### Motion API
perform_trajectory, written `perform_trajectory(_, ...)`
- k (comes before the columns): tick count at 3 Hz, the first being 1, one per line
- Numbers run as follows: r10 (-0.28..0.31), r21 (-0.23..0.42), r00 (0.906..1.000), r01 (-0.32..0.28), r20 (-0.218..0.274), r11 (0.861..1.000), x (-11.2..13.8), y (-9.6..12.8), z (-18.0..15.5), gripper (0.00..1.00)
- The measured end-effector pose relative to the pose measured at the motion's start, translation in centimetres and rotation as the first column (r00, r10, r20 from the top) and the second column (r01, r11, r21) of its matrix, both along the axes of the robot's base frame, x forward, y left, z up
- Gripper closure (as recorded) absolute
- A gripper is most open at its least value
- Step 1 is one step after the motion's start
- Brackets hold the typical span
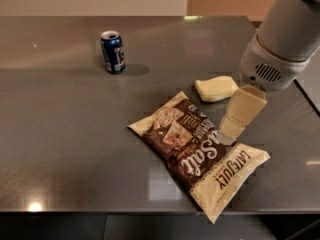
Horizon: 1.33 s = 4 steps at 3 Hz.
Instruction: Pick brown chip bag
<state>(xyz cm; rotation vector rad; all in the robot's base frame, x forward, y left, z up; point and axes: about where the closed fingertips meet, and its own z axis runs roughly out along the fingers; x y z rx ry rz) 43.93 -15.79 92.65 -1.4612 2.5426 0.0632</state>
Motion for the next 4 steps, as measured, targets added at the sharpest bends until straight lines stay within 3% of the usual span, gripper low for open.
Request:
perform_trajectory(1, -0.046, 0.014, 0.9986, 0.047, -0.027, 0.999, -0.4, 0.9, -1.1, 0.00)
perform_trajectory(3, -0.070, 0.087, 0.9950, 0.076, -0.071, 0.993, -3.3, 5.0, -5.9, 0.00)
perform_trajectory(4, -0.068, 0.120, 0.9969, 0.072, -0.038, 0.990, -3.8, 5.7, -7.7, 0.00)
